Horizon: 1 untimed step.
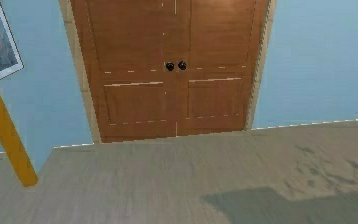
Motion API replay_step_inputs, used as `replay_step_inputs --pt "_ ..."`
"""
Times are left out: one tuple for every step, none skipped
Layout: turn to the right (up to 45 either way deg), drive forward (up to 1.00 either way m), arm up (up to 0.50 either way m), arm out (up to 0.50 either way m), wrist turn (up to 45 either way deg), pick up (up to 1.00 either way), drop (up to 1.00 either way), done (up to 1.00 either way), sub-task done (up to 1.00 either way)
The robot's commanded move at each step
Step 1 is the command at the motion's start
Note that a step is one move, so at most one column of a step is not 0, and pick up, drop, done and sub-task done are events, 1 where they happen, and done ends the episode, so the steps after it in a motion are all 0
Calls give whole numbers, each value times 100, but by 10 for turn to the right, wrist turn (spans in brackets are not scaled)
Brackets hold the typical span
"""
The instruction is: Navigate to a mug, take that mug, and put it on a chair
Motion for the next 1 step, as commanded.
replay_step_inputs --pt "0 0 -38 0 0 0 0 0 0"
